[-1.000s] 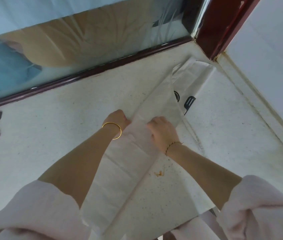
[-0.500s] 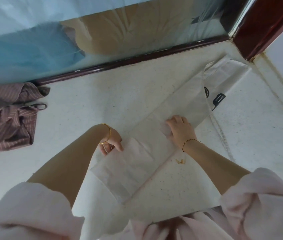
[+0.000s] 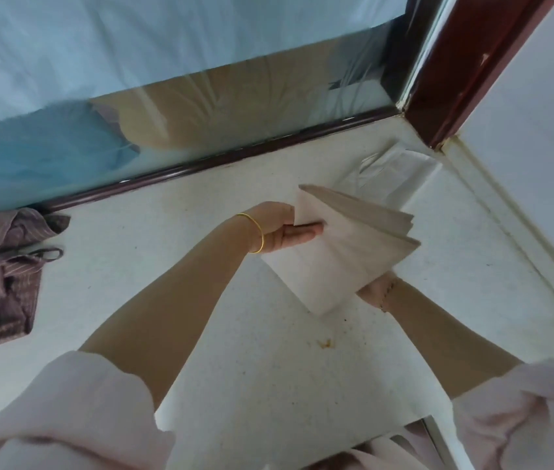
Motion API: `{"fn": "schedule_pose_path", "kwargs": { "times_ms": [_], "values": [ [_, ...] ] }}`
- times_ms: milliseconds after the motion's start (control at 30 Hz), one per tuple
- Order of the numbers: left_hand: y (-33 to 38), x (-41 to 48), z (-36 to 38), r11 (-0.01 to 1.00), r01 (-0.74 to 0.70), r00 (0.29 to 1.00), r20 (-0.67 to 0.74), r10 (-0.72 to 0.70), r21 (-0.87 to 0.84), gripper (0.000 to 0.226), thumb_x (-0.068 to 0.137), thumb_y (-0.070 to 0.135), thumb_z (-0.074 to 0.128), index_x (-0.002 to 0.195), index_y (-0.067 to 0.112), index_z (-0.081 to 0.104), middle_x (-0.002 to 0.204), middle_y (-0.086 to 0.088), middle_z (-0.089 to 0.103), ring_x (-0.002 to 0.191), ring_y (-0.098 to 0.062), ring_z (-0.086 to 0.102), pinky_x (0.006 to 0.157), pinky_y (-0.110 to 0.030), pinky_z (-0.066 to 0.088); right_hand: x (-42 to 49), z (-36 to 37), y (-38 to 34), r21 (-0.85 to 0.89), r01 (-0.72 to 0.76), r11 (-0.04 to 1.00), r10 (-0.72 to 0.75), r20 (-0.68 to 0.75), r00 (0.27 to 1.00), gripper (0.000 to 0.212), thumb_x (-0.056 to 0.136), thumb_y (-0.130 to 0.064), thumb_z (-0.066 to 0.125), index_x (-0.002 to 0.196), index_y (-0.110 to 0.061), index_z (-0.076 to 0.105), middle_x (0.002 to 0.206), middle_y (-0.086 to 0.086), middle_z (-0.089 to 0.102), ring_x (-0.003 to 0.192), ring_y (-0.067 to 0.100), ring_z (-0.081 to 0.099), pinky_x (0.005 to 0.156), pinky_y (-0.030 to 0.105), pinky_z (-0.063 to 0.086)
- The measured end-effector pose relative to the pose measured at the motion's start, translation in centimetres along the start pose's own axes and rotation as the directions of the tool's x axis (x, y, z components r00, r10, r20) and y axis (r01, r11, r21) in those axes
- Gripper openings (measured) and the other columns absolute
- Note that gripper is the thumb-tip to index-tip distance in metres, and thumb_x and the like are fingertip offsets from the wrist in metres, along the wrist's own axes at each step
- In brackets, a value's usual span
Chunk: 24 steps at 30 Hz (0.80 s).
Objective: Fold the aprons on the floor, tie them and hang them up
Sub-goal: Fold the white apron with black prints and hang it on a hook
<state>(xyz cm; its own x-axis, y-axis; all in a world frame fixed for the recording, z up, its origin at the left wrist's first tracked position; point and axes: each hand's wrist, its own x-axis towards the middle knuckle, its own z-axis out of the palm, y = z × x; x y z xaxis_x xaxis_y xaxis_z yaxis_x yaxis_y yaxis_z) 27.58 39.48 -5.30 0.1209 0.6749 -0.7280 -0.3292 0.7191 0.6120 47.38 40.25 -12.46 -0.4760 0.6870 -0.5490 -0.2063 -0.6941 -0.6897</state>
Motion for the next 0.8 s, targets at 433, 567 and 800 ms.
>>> {"fn": "schedule_pose_path", "kwargs": {
  "times_ms": [433, 567, 800],
  "values": [
    [1.2, 11.5, 2.6, 0.384, 0.304, 0.852, -0.429, 0.299, 0.872, 0.039, 0.089, 0.039, 0.052, 0.112, 0.009, 0.059, 0.119, -0.017, 0.054, 0.105, -0.034, 0.052, 0.084, -0.034, 0.042, 6.2, -6.6, -6.3, -0.090, -0.135, 0.987, 0.078, -0.464, 0.882, 0.020, 0.089, 0.008, 0.049, 0.083, -0.010, 0.057, 0.085, 0.008, 0.064, 0.071, 0.019, 0.062, 0.047, 0.024, 0.054],
    [-0.1, 12.0, 0.7, 0.465, 0.205, 0.911, -0.342, 0.231, 0.861, 0.025, 0.087, 0.031, 0.062, 0.077, 0.009, 0.061, 0.090, -0.015, 0.064, 0.079, -0.027, 0.055, 0.067, -0.027, 0.038, 7.1, -7.7, -5.7, -0.056, -0.133, 0.990, 0.094, -0.448, 0.889, 0.018, 0.087, 0.010, 0.050, 0.087, -0.006, 0.059, 0.090, 0.011, 0.066, 0.075, 0.023, 0.063, 0.056, 0.028, 0.057],
    [0.0, 10.7, -0.8, 0.655, 0.013, 0.950, -0.213, 0.227, 0.756, 0.020, 0.089, 0.031, 0.062, 0.092, 0.011, 0.061, 0.085, 0.003, 0.059, 0.083, -0.015, 0.055, 0.072, -0.022, 0.047, 7.5, -8.8, -5.8, -0.043, 0.014, 0.999, -0.035, -0.523, 0.851, 0.018, 0.091, 0.005, 0.050, 0.103, -0.009, 0.056, 0.102, 0.009, 0.063, 0.083, 0.022, 0.063, 0.080, 0.040, 0.055]
  ]
}}
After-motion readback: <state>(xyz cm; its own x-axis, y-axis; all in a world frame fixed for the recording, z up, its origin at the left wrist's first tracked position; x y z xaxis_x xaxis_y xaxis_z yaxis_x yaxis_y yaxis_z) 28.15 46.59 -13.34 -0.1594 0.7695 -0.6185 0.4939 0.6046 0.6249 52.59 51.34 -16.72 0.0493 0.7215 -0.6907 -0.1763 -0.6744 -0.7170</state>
